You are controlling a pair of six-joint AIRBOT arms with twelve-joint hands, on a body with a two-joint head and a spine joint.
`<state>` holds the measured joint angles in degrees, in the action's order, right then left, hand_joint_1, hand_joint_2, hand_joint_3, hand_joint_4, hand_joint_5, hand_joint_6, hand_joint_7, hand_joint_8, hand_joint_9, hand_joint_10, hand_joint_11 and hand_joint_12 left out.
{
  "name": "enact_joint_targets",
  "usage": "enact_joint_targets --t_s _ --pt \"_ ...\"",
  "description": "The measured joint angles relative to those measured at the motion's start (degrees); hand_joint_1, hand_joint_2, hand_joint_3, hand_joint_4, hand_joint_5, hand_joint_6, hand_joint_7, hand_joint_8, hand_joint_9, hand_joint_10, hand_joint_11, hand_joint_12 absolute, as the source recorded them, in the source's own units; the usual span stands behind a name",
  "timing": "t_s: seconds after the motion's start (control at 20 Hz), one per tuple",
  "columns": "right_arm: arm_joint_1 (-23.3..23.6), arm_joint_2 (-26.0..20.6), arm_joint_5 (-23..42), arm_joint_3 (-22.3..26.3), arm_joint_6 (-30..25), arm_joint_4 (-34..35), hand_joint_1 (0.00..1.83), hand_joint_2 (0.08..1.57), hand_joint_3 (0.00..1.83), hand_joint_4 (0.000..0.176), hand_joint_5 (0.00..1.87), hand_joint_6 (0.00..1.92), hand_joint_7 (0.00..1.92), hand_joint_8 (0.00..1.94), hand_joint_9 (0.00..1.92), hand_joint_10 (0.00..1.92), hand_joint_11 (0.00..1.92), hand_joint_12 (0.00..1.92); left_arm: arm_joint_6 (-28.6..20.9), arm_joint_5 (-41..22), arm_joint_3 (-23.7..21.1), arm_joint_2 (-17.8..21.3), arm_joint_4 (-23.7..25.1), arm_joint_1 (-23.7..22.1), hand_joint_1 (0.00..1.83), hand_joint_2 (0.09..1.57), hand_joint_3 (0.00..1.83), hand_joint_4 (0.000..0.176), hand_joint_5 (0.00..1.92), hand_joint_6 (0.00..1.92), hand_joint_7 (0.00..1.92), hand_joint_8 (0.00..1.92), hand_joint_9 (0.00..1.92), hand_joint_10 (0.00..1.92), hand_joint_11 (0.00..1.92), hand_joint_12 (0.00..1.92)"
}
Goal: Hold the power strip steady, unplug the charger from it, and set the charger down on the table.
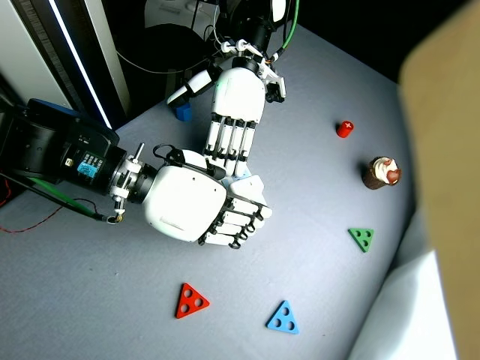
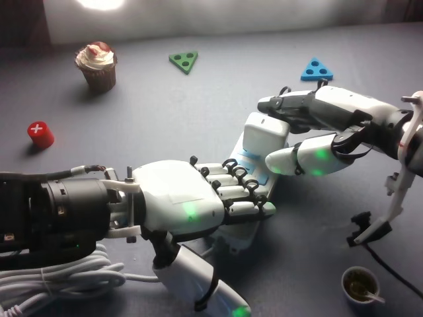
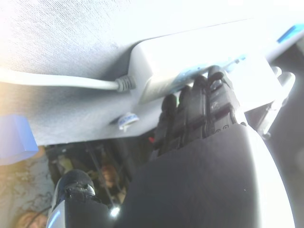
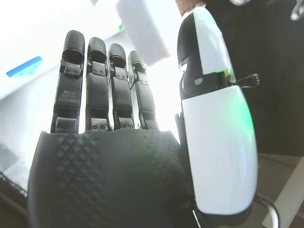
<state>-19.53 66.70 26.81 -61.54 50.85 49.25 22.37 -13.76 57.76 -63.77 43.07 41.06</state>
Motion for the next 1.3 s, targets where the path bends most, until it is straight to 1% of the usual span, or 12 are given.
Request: enact_joint_targets --t_s 0.1,0.15,0.4,0.75,0.95,1.1,1.25,1.3 --pt "0.00 0.48 -0.04 -0.04 0.02 -0.66 1.05 1.07 0.00 0.000 0.35 0.01 0.35 0.01 0.38 0.01 0.29 0.33 0.00 -0.02 -0.02 0.00 0.00 0.04 0.00 0.85 0.00 0.000 0.09 0.01 0.10 0.01 0.08 0.02 0.07 0.06" --pt "0.11 0.68 -0.02 -0.07 0.00 -0.87 1.05 1.08 0.00 0.000 0.35 0.01 0.35 0.01 0.38 0.01 0.29 0.33 0.02 -0.09 -0.02 0.00 0.00 0.09 0.00 0.85 0.00 0.000 0.07 0.00 0.07 0.00 0.05 0.00 0.04 0.04" --pt "0.85 1.99 0.09 -1.05 -0.07 -1.03 1.03 1.08 0.00 0.000 0.36 0.01 0.37 0.01 0.40 0.01 0.31 0.35 -0.04 -0.11 -0.02 0.00 0.02 0.07 0.00 0.85 0.00 0.000 0.08 0.00 0.09 0.01 0.07 0.01 0.05 0.05" --pt "0.85 2.03 0.81 -1.70 -0.55 -0.87 1.06 1.08 0.00 0.000 0.36 0.00 0.35 0.00 0.39 0.00 0.30 0.36 -0.07 -0.13 -0.02 0.00 0.02 0.07 0.00 0.85 0.00 0.000 0.08 0.01 0.09 0.01 0.07 0.01 0.07 0.05" --pt "0.85 2.01 1.51 -2.01 -0.70 0.46 1.07 1.07 0.00 0.000 0.39 0.01 0.40 0.01 0.42 0.01 0.31 0.38 -0.07 -0.22 0.11 0.00 0.02 0.07 0.00 0.86 0.00 0.000 0.08 0.00 0.08 0.00 0.07 0.00 0.07 0.05" --pt "0.83 2.03 1.62 -2.01 -0.70 0.46 1.07 1.06 0.00 0.000 0.39 0.00 0.40 0.01 0.43 0.01 0.34 0.39 -0.11 -0.24 0.11 0.00 0.02 0.07 0.00 0.85 0.00 0.000 0.08 0.00 0.08 0.00 0.06 0.00 0.05 0.04" --pt "0.83 2.03 1.79 -2.05 -0.76 0.68 1.05 1.08 0.00 0.000 0.39 0.00 0.40 0.00 0.42 0.00 0.33 0.39 -0.20 -0.24 0.15 0.02 0.02 0.07 0.00 0.86 0.00 0.000 0.08 0.00 0.08 0.00 0.06 0.00 0.05 0.04" --pt "0.83 2.03 1.90 -2.05 -0.81 0.70 1.06 1.08 0.00 0.000 0.41 0.01 0.42 0.01 0.45 0.01 0.34 0.40 -0.22 -0.33 0.22 0.02 0.04 0.07 0.00 0.86 0.00 0.000 0.08 0.00 0.09 0.00 0.07 0.00 0.05 0.04"
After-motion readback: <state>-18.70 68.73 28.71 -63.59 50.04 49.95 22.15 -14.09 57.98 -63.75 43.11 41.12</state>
